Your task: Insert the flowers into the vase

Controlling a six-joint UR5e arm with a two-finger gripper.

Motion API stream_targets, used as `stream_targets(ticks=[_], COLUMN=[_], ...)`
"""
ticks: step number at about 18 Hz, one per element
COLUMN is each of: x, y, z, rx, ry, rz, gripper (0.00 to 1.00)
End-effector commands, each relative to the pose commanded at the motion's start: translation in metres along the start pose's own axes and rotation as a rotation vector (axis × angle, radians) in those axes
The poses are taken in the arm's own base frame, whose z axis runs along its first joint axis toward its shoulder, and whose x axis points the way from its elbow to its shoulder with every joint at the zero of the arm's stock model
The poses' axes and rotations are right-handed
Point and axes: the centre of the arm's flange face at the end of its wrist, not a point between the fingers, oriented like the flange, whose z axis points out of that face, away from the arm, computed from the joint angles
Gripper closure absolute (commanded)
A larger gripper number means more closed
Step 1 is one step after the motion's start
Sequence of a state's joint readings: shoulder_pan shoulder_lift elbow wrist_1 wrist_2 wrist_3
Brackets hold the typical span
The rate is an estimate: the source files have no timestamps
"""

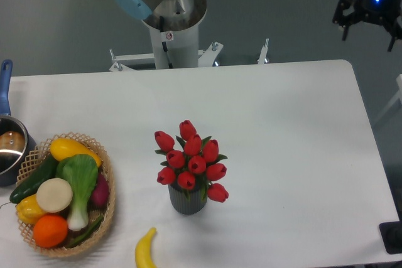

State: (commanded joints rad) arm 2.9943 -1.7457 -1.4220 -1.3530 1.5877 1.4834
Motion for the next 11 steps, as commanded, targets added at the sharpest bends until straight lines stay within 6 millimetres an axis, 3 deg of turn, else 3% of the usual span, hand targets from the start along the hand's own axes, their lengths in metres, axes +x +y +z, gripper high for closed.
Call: stream_targets(ticks=[11], x=[0.0022], y=[0.0009], z=[-0.0009], rx=[0.001], ry=[0.0], rz=[-0.001], gripper=[0.0])
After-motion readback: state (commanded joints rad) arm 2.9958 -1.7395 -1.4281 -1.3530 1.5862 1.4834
